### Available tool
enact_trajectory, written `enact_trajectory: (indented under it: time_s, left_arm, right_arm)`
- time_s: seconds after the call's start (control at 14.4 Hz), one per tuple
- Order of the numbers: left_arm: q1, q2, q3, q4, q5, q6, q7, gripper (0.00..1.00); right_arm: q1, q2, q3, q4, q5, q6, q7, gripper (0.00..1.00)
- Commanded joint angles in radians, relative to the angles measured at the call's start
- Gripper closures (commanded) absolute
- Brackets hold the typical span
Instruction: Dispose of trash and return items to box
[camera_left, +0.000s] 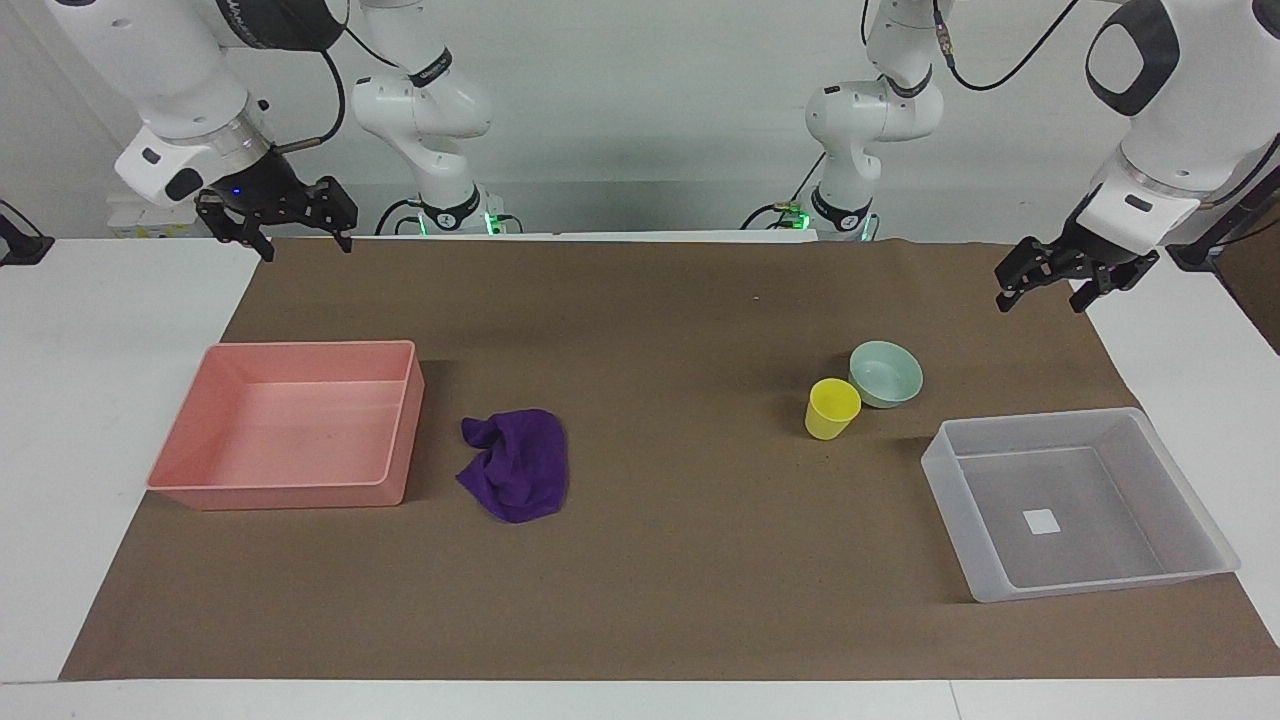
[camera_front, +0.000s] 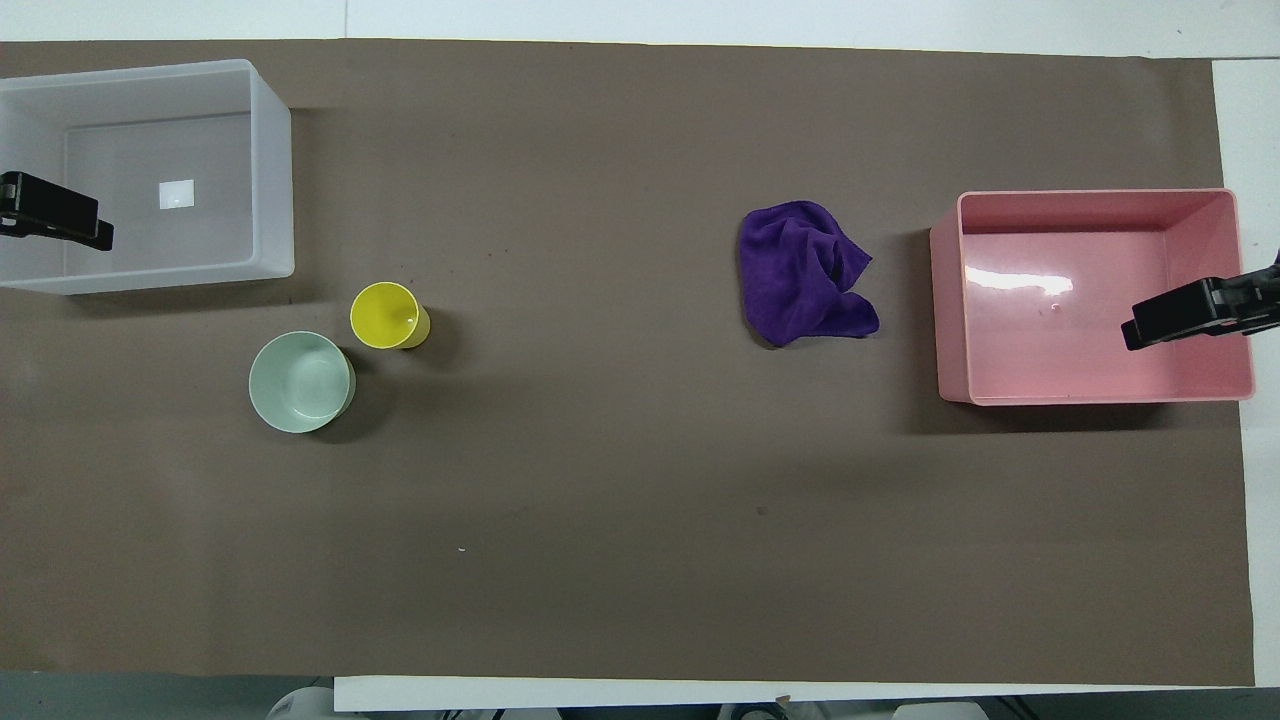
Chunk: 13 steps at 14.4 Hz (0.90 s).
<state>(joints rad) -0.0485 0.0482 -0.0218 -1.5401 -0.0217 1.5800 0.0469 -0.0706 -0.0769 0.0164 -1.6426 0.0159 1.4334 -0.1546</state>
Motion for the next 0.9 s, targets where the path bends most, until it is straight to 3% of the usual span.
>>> enact_trajectory:
  time_s: [0.0,0.49,0.83]
  left_arm:
    - [-0.008,-0.002,0.006,0.009,-0.001,-0.017,0.010,0.00]
    - [-0.011,-0.037,0.005,-0.070,0.000,0.003,-0.016,0.00]
    - [-0.013,-0.050,0.005,-0.089,0.000,0.006,-0.027,0.00]
  right_arm:
    - [-0.005,-0.006,0.002,-0.010,0.012,0.013,0.004,0.01]
    - [-0.003,-0.004,0.002,-0.026,0.012,0.091,0.006,0.00]
    - [0.031,0.080,0.005,-0.031,0.065,0.171,0.009,0.00]
